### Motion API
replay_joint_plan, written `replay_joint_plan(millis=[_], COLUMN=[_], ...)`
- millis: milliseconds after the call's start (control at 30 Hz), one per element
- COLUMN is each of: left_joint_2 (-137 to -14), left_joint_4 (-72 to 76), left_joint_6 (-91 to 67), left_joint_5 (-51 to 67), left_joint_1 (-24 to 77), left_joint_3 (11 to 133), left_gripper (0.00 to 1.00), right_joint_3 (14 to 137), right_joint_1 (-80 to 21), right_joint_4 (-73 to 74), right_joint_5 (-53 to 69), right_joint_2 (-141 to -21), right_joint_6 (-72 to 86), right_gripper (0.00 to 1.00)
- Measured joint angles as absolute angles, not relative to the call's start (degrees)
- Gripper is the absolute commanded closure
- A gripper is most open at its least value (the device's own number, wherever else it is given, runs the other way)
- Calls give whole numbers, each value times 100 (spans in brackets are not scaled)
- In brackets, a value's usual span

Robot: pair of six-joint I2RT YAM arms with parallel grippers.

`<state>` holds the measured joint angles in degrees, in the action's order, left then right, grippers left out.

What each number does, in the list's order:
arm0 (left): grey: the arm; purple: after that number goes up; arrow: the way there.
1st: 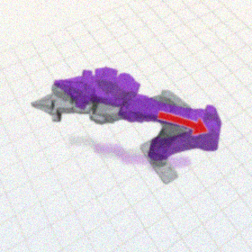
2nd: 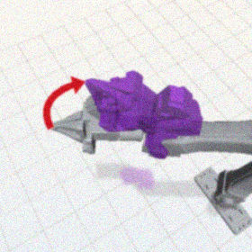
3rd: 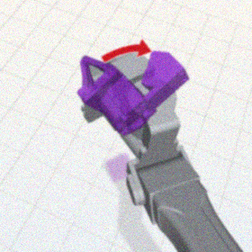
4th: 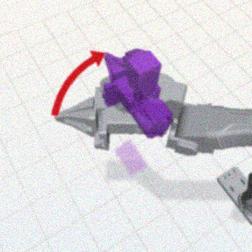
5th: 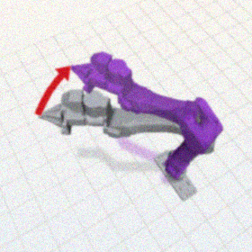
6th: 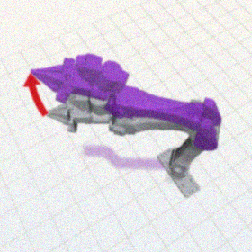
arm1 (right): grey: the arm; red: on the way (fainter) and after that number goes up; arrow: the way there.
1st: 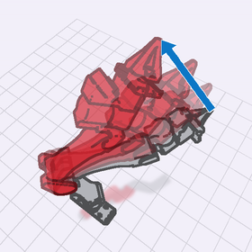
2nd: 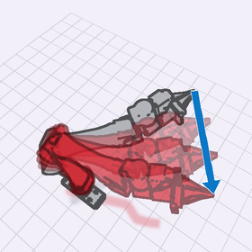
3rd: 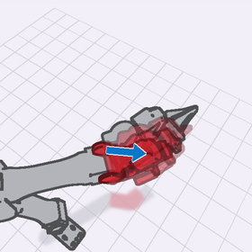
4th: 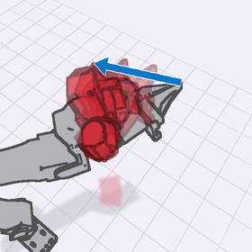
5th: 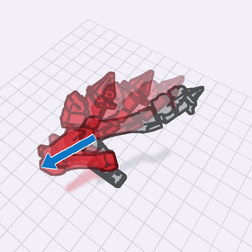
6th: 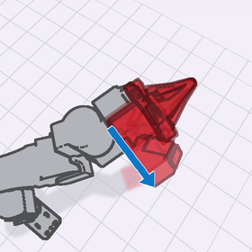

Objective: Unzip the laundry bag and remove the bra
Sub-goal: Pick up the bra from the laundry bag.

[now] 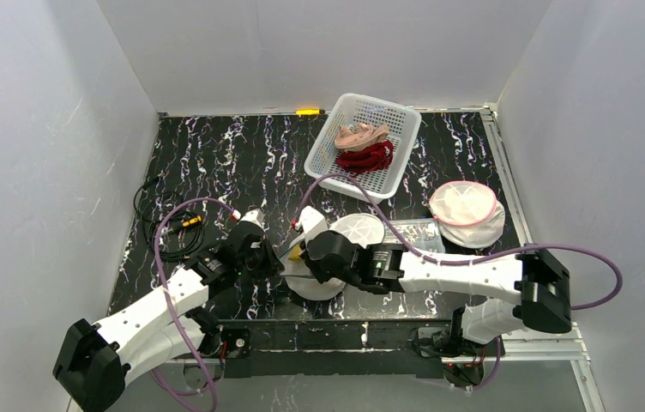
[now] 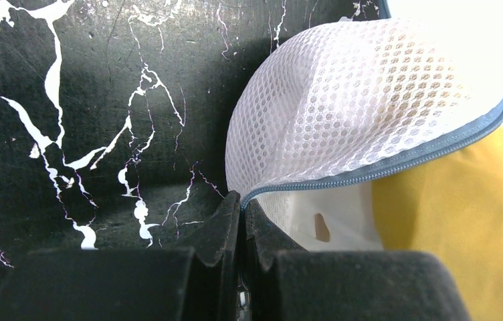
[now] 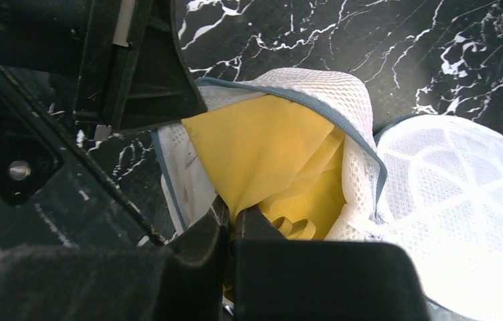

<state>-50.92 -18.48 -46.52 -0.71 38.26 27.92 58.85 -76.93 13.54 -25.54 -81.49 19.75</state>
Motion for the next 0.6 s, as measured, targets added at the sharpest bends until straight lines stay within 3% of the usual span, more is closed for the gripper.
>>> replay_joint_plan(millis=[600], left_joint_2=[-5135], left_joint_4=[-1844], left_joint_6=[-4657], left_joint_5=[-82], left_joint_1=[3824], left_joint_3=[2812], left_gripper=[100], right_joint_3=[4864], right_joint_1=[-6866], right_joint_4=[355], right_joint_5=[-1068], right_joint_2=[-7419], right_joint_6=[2724], right_gripper=[99])
